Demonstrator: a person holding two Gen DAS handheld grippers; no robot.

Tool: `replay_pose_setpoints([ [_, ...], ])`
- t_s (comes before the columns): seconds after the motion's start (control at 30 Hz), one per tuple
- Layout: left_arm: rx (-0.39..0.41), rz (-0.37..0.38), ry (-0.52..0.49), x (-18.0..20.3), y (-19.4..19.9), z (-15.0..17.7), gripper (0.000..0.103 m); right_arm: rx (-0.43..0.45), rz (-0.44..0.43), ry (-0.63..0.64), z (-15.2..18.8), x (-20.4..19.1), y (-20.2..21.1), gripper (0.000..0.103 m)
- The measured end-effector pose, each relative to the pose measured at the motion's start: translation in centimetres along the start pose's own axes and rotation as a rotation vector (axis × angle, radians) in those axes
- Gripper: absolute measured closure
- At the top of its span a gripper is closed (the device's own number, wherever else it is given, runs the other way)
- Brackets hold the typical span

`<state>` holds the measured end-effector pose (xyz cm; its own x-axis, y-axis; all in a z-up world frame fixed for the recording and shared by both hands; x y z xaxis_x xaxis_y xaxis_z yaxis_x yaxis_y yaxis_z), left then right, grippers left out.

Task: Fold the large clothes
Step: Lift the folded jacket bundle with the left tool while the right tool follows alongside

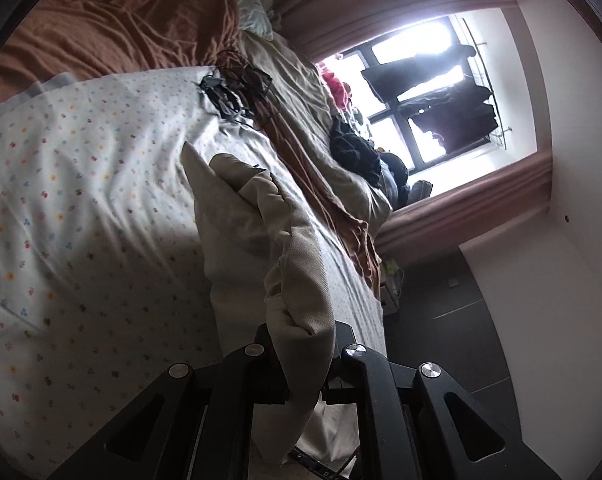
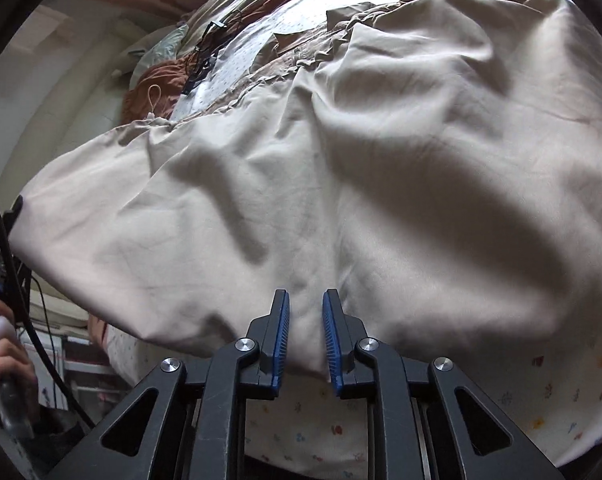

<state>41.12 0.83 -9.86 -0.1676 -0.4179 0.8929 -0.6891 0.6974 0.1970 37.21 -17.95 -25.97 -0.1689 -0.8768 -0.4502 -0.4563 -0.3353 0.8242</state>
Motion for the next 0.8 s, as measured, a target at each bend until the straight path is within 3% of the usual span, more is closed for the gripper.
replay_pose_setpoints([
  [0.2,-0.04,0.029,-0.082,4.3,-2.8,0.4,0.093,-0.001,-0.04,-0.007,0.7,0.1,0.5,0.088],
  [0.5,-0.153,0.082,-0.168,10.3,-9.0,4.1,0.093,-0.094,-0.122,-0.046,1.9,0.7,-0.3,0.088],
  [0.63,-0.201,0.11,-0.194,12.9,-11.8,5.6,0.093,-0.035,-0.156,-0.07,1.2,2.6,2.5,0.088],
  [0.8,-0.276,0.128,-0.221,15.0,-15.7,8.4,0.093,0.084,-0.082,-0.127,-0.6,7.8,6.8,0.088],
])
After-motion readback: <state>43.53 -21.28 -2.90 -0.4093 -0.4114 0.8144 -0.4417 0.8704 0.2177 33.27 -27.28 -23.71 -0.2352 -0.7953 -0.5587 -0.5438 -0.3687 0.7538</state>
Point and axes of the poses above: each gripper's, at about its wrist camera, not at the fingertips, and y roughly against the way its jaws point, x to its right, z to its underside, the point moved 9 cm from there along -y, roughly the way its jaws point, and after that the axes turned 12 degrees about z, right-handed, at the moved point
